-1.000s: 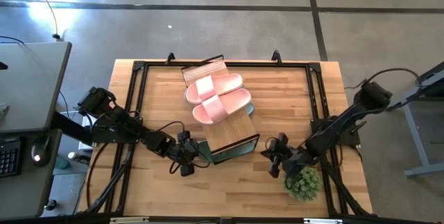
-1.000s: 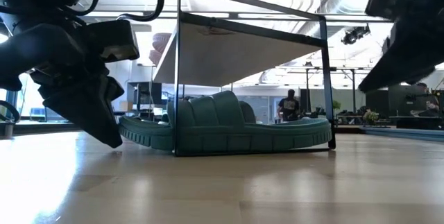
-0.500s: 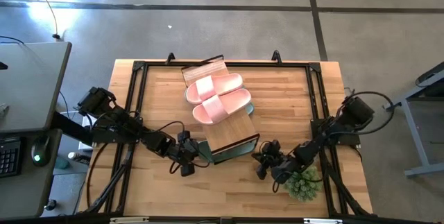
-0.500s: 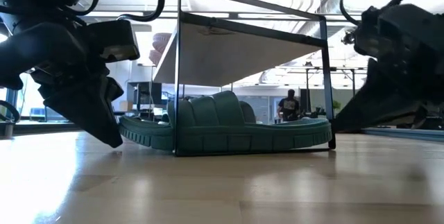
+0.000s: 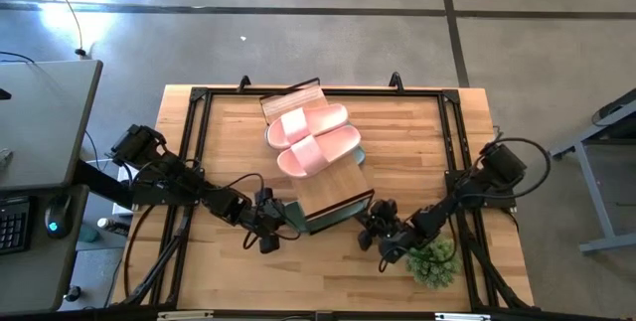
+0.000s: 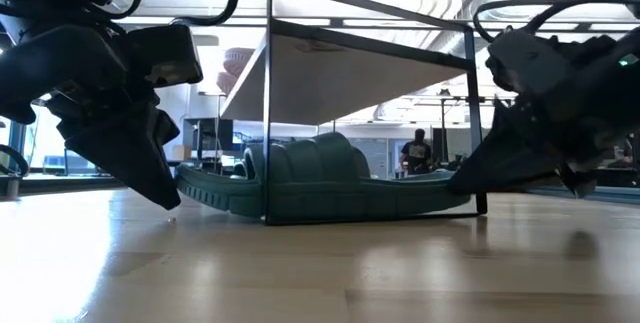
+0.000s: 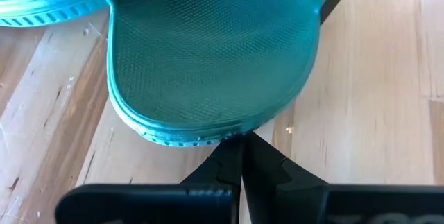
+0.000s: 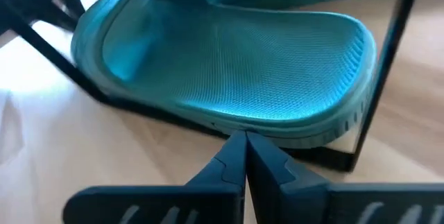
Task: Pick and place slides into the shelf
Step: Put the green slide under the shelf
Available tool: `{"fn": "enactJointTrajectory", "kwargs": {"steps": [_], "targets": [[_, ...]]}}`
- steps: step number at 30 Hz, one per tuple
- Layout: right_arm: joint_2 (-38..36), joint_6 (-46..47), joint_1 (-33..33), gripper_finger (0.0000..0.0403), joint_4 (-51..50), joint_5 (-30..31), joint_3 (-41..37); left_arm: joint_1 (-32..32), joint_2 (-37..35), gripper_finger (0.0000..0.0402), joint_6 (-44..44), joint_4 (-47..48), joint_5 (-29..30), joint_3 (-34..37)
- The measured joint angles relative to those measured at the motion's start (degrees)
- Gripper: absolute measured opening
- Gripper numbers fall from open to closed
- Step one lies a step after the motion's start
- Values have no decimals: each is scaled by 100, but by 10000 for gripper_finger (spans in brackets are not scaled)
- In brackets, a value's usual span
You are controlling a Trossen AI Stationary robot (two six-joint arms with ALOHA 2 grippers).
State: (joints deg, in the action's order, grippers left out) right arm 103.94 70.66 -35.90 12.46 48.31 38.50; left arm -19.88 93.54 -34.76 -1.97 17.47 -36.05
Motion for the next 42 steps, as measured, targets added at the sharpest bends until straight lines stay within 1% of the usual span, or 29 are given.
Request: {"fn": "enactJointTrajectory", "kwargs": {"steps": [5,10,16,20,28,32,36,39,42], "targets": [[0,4,121,0,-111,115,0,0,0,0,30,-9,-121,0],[0,4,243,0,-375,145,-2,0,0,0,237,-256,-333,0],[0,2,288,0,-413,53,-7,0,0,0,217,-296,-343,0],[-11,-95,182,0,-412,-134,-9,0,0,0,167,-256,-343,0],[-116,-235,-59,0,-601,-182,-9,0,0,0,153,-248,-343,0],[-535,-593,-235,0,-956,-301,-11,0,-2,0,151,-228,-343,0],[-1249,-626,-475,0,-1765,-305,-11,0,-2,0,151,-215,-341,0],[-1763,-630,-637,1,-2497,-90,-11,0,-2,0,151,-215,-337,0],[-2154,-617,-719,17,-3034,166,-9,0,-2,0,151,-215,-337,0]]}}
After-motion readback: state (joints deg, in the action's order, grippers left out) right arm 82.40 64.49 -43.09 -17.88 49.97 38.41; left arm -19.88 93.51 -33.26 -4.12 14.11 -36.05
